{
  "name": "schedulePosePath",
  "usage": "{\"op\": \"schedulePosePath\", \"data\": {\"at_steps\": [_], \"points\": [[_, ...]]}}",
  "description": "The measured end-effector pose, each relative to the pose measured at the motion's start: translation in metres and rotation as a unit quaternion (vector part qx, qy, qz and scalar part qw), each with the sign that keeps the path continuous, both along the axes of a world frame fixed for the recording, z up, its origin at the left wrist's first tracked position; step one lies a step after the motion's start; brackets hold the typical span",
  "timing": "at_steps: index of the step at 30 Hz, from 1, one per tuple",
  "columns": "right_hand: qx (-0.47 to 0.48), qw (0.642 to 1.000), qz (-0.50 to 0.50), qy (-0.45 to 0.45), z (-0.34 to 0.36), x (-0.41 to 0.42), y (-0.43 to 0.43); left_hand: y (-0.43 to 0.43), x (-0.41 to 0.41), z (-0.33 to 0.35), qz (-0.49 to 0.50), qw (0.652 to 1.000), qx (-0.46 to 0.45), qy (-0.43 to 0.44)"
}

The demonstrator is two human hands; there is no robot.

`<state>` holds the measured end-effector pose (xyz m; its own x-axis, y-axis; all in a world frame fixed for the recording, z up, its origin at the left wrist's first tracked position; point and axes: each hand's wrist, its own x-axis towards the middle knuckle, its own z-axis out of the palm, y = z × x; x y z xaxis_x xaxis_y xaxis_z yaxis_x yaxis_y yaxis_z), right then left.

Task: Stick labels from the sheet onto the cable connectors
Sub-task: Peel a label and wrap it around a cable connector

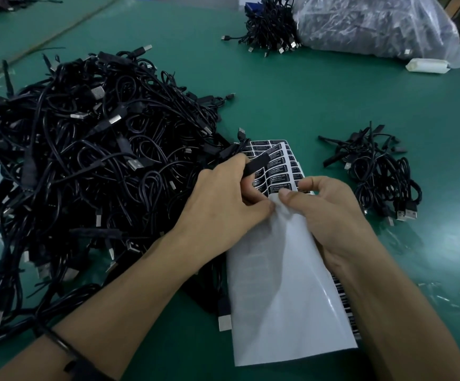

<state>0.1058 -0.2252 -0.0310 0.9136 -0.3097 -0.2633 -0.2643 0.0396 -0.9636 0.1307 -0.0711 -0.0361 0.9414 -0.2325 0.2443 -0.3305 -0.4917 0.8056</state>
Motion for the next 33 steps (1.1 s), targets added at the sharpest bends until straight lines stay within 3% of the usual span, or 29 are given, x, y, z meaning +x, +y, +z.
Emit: {"op": "schedulePosePath", "data": {"at_steps": [12,15,20,27,33], "points": [[-0.009,1.000,-0.006,0.004,0.003,-0.003,0.000,0.000,0.002,-0.005,0.018,1.000,0.000,-0.009],[-0.074,0.997,-0.001,-0.012,0.002,-0.002,-0.002,-0.001,0.001,-0.004,0.027,0.999,0.000,-0.017],[-0.317,0.946,0.007,-0.071,0.002,-0.006,-0.005,0.000,0.002,-0.001,0.053,0.998,-0.004,-0.026],[-0.504,0.859,0.068,-0.060,0.004,-0.011,-0.005,0.005,0.007,0.006,0.050,0.995,-0.080,0.036],[-0.464,0.853,0.142,-0.193,0.008,-0.012,0.008,0.005,0.010,0.004,0.059,0.993,-0.097,0.031]]}}
